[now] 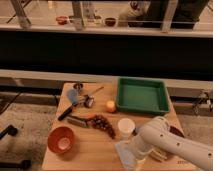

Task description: Wipe table surface with towel

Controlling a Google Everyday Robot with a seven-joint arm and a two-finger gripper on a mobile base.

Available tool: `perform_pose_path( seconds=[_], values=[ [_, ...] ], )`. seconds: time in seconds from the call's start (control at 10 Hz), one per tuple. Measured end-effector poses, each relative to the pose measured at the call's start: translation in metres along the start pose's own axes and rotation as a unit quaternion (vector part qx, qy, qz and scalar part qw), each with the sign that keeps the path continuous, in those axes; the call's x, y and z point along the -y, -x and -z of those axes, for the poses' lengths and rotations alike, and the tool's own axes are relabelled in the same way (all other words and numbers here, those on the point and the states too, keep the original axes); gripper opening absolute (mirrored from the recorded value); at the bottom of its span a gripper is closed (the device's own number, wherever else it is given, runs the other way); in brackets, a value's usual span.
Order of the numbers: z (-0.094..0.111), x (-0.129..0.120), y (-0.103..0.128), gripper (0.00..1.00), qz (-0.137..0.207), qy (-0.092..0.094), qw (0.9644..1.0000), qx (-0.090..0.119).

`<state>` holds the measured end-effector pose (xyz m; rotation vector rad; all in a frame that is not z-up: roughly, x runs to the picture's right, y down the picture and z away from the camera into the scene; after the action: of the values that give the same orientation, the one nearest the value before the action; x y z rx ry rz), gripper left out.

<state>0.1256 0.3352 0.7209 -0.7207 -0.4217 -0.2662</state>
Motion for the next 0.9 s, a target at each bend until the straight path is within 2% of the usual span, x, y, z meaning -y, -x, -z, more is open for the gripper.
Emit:
perform_pose_path(
  seconds=[0.5,0.9],
  values=[
    [-0.007,0.004,-0.008,0.8,0.016,-0.021,0.9996,-0.005],
    [-0.014,0.007,-0.016,0.8,0.023,-0.027,0.9993,-0.013]
  ],
)
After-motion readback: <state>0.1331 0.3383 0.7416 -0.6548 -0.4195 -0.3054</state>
